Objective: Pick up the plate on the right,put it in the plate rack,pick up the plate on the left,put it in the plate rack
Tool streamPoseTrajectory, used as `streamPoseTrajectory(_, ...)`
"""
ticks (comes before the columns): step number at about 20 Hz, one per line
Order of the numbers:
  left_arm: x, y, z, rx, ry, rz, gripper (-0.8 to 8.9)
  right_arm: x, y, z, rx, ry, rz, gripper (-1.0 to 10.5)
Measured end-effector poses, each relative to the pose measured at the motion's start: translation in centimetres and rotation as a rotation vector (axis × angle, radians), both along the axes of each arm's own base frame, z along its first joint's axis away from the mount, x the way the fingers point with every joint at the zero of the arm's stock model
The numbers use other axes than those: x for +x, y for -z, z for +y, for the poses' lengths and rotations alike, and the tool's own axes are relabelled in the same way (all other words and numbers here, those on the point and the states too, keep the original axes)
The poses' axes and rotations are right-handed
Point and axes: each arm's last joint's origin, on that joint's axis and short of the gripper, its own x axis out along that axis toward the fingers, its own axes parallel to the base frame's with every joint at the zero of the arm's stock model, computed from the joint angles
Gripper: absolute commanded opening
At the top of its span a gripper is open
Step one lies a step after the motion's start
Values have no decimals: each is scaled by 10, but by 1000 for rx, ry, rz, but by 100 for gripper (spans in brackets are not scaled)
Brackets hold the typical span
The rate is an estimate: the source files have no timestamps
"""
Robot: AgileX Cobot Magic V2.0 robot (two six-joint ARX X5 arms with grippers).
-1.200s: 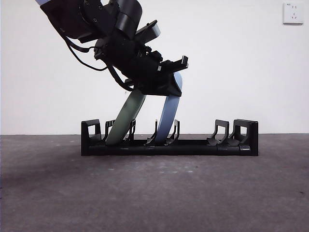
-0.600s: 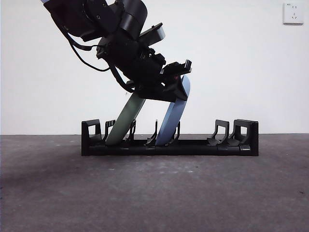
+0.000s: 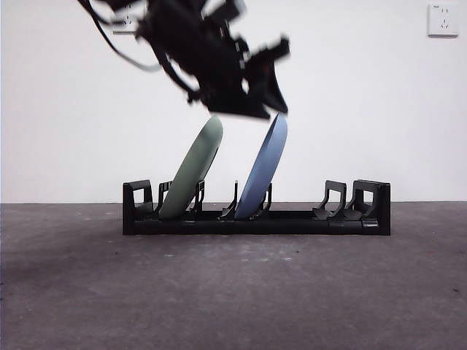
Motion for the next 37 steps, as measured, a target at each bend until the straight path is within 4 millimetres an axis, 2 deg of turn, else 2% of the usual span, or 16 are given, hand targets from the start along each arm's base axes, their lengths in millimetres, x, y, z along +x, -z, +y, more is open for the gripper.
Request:
streamPoseTrajectory(2,-12,-22,9,-9,5,-9,166,0,0,0,-2,-2,-1,311)
streamPoseTrajectory(5,-32,-41,22,11,37,44,161,0,0,0,-5,-7,-4,311)
streamPoseTrajectory(10,-87,-82,59,54,74,144,157,-1,0,0,-18,-21,-5,311)
streamPoseTrajectory(16,-154,-114,108,109,72,225,157,-4,2,1,2,-89,33,311)
streamPoseTrajectory(20,-187,-128,132,96,73,204,157,-5,2,2,37,-144,41,311)
streamPoseTrajectory(23,-196,-132,139,84,73,187,157,-5,2,2,36,-146,39,311)
streamPoseTrajectory(26,-197,-132,140,89,73,194,152,-5,2,2,34,-146,46,302)
streamPoseTrajectory(27,-197,-131,140,92,73,199,117,-6,3,2,31,-146,53,213)
streamPoseTrajectory(28,-197,-131,140,94,74,196,10,-6,3,1,30,-146,57,88)
streamPoseTrajectory(29,-197,-131,140,98,78,191,-5,-6,3,1,30,-146,57,-22)
streamPoseTrajectory(37,-197,-131,140,106,80,181,-4,-6,3,1,37,-113,67,2)
